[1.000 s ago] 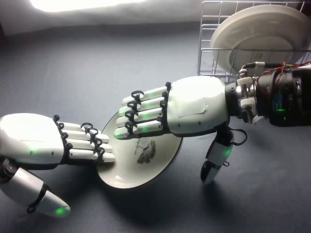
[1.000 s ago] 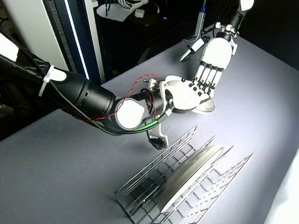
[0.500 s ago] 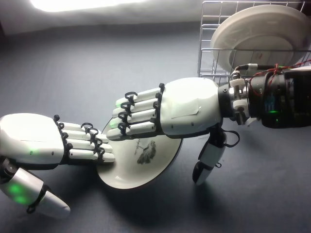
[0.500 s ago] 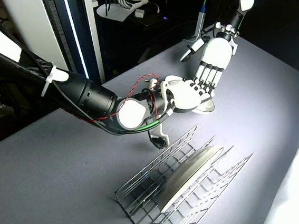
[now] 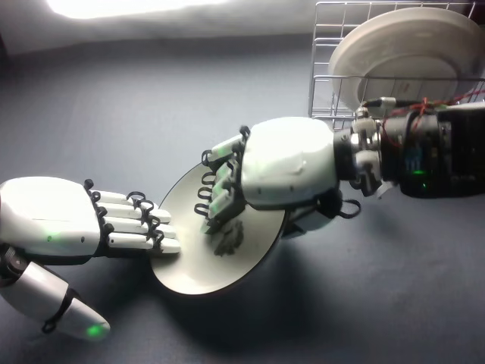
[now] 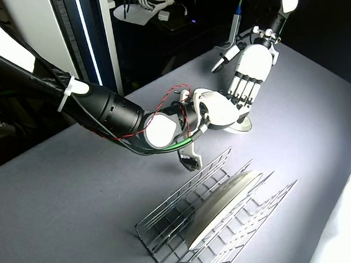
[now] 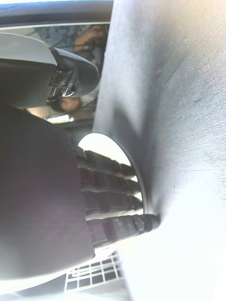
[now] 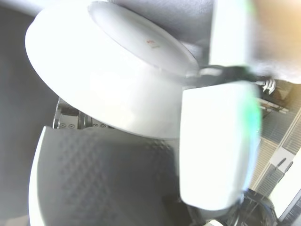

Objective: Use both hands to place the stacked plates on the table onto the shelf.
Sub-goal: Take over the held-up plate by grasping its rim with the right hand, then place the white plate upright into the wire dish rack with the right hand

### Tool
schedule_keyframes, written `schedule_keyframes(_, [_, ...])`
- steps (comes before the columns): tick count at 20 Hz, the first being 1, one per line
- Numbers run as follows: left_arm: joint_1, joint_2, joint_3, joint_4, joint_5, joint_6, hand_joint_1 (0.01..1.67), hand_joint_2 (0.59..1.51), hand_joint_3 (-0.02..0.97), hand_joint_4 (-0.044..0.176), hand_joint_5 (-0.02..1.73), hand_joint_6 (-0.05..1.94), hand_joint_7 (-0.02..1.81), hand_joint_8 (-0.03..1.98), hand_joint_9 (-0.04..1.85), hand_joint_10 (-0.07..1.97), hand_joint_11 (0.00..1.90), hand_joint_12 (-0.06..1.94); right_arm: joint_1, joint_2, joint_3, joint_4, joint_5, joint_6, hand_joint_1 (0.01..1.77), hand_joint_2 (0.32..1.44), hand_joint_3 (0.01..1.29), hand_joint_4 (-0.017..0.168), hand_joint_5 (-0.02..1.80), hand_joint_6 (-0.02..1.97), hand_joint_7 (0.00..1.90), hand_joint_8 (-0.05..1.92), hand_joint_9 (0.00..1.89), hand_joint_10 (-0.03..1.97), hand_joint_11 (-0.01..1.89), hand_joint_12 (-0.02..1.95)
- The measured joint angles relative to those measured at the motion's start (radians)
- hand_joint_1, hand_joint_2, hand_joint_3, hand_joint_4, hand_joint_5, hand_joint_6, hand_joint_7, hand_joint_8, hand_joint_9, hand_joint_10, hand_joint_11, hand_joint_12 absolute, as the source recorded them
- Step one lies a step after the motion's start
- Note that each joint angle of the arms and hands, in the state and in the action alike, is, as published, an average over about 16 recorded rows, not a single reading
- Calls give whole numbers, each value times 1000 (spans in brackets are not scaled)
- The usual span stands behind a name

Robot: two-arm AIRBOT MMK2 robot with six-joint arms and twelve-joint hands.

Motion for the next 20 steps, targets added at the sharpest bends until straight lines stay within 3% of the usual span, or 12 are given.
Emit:
schedule_keyframes(4, [-19,4,-3,17,0,-4,14,1179,15,-9,3,-16,-4,-12,-25,-58,24,6,4,-2,0,5,12,-6,1299,843,11,-6,764,265,814,390,896,615,806,1581])
schedule_keyframes(12, [-125,46,-33,72,-1,-15,15,1178,15,-4,9,-6,8,0,-2,-58,18,11,15,9,-8,10,31,-12,1292,836,9,-7,1009,337,1082,834,1386,1539,1497,1888])
schedule_keyframes(17, [-223,96,-59,101,0,-20,14,1179,15,0,18,5,17,8,14,-59,16,12,29,40,-35,19,22,-12,1271,832,9,-8,1060,237,1137,923,1516,1935,1585,1916])
schedule_keyframes(20, [-278,129,-73,110,0,-22,15,1177,15,2,23,11,22,10,20,-58,15,12,41,67,-61,28,15,-13,1263,833,9,-9,1086,207,1180,949,1537,1967,1593,1911])
